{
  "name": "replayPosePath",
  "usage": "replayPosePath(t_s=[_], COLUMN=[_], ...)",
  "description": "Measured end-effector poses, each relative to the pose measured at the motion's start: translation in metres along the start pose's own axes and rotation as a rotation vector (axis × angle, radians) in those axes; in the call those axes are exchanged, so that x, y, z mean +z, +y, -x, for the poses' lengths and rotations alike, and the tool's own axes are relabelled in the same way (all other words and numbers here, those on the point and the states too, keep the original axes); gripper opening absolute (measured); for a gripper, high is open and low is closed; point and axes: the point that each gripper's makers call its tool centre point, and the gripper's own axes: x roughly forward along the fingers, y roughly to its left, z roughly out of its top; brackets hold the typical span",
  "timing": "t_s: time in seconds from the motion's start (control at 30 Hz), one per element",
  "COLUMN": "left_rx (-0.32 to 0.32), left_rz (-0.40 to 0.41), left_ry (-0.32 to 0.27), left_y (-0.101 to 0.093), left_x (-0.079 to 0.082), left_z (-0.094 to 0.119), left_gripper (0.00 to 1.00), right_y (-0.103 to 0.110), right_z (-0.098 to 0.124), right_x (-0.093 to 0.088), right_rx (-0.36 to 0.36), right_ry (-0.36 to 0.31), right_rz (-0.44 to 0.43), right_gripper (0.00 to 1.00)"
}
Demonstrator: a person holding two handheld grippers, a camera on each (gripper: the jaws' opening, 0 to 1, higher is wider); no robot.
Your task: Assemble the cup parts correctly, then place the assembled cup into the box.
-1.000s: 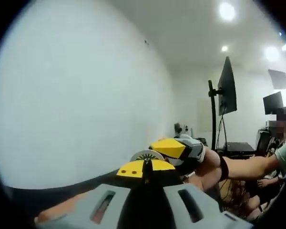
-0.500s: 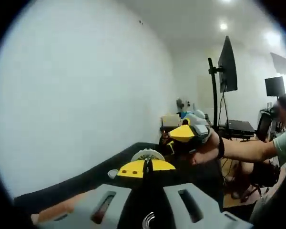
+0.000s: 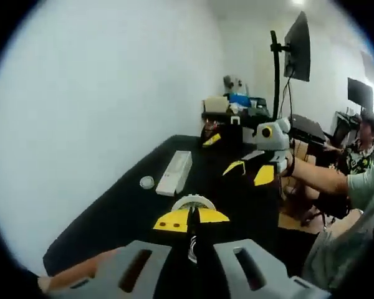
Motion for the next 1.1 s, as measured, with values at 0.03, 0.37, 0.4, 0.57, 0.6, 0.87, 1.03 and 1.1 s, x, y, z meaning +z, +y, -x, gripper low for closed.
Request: replayPosePath(t_s=[0.03, 0.37, 0.4, 0.57, 0.6, 0.87, 1.03, 1.1], left_rx=[-0.009, -0.039, -0.034, -0.080, -0.118, -0.121, -0.143, -0.151], left_rz=[0.001, -0.063, -0.047, -0.076, -0.083, -0.159, -0.180, -0.185], left_ry=[0.042, 0.435, 0.489, 0.587, 0.629, 0.751, 0.778, 0.773], left_y=[-0.002, -0.020, -0.019, -0.028, -0.033, -0.034, -0.031, -0.031], left_x=[-0.004, -0.041, -0.046, -0.055, -0.061, -0.080, -0.082, -0.081], left_z=[-0.003, -0.026, -0.025, -0.029, -0.027, -0.039, -0.046, -0.048], left_gripper=[0.00, 0.00, 0.00, 0.00, 0.00, 0.00, 0.00, 0.00], right_y=[0.001, 0.002, 0.002, 0.001, 0.000, -0.005, -0.009, -0.011], right_z=[0.004, 0.022, 0.023, 0.028, 0.029, 0.033, 0.037, 0.040], right_x=[-0.001, -0.030, -0.032, -0.037, -0.039, -0.052, -0.062, -0.065], right_rx=[-0.001, -0.036, -0.035, -0.032, -0.033, -0.039, -0.044, -0.048], right_ry=[-0.005, 0.045, 0.046, 0.038, 0.039, 0.059, 0.074, 0.076], right_rz=[0.002, 0.036, 0.033, 0.009, 0.007, -0.001, -0.012, -0.017], right_gripper=[0.39, 0.39, 0.39, 0.38, 0.38, 0.38, 0.38, 0.38])
